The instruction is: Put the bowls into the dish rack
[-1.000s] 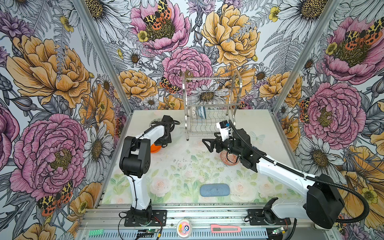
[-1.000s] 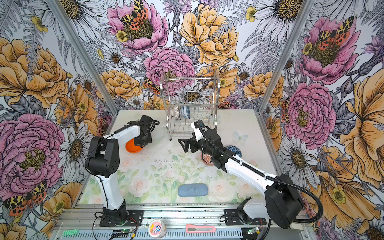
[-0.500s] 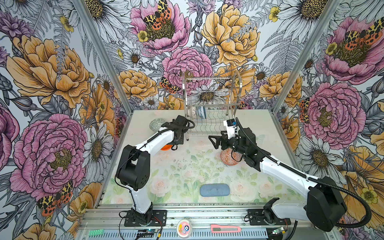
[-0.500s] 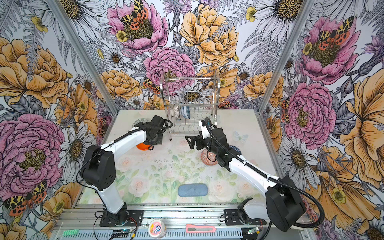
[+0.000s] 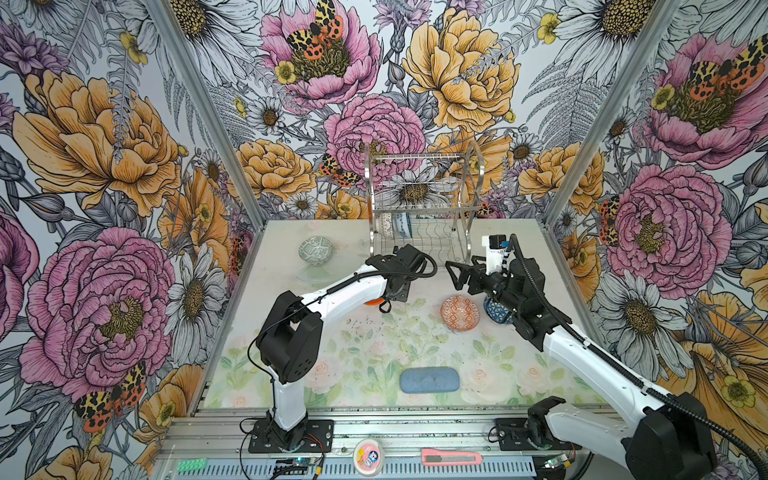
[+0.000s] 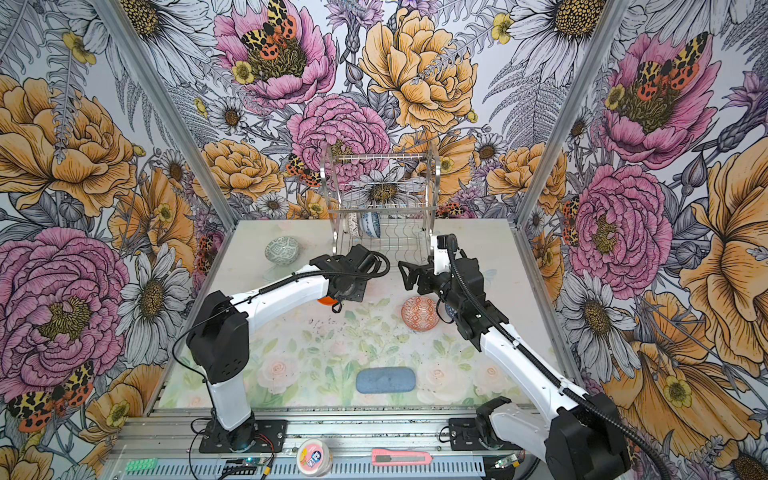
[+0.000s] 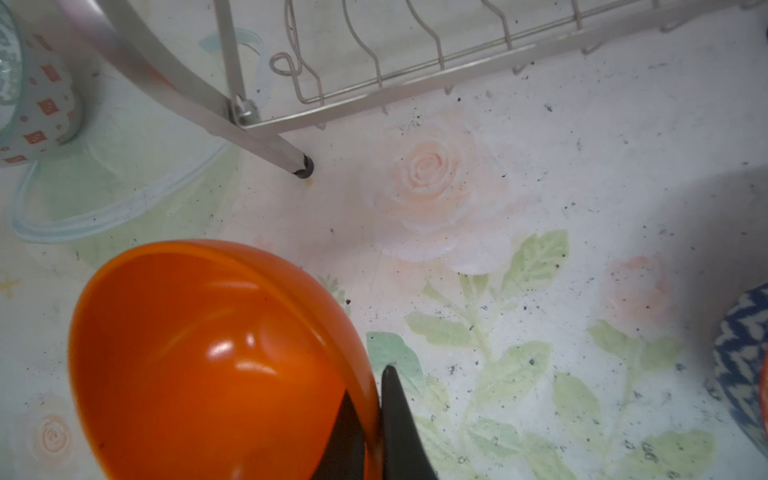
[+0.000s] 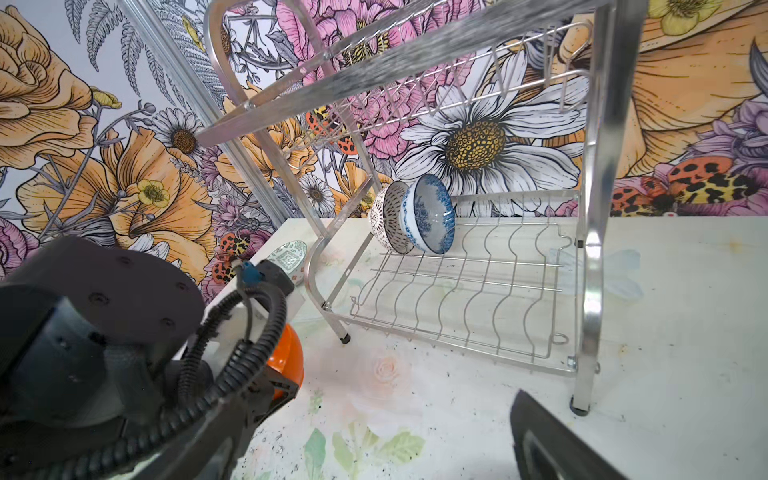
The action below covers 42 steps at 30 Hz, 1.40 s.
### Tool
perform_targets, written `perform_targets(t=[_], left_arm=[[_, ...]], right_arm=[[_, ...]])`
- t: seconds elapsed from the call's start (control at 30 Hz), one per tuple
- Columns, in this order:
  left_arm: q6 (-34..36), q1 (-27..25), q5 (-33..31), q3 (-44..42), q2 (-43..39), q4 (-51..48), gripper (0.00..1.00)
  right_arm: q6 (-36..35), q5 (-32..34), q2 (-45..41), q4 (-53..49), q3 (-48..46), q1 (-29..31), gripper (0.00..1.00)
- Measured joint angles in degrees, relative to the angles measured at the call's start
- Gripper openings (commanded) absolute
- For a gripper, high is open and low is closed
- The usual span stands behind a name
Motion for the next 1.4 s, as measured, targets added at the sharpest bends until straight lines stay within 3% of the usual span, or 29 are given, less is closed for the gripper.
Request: perform_targets(t=[0.2,0.47,0.83,1.4], left_arm=[[-0.63,-1.51,0.50,1.53,6.69,0.07,0.00],[-0.79,-1.66,0.48,2.38,7.21,-0.02,0.00],[-0.74,-1.66,0.33,2.38,7.48,-0.13,0.14],[-0.31,-1.66,-1.81,2.38,7.65,-0.11,0.27]], right_arm=[[0.46,-0.31,-1.68,-1.07,-1.31,-1.81,1.00],[1.22,-1.09,-3.10,-1.86,-1.60,-3.56,0.99],[1.49,-2.03,-3.10,-1.95,-2.03,-3.93,1.00],[1.70,-2.23,-3.08,-1.97,-2.75,-4.22,1.00]])
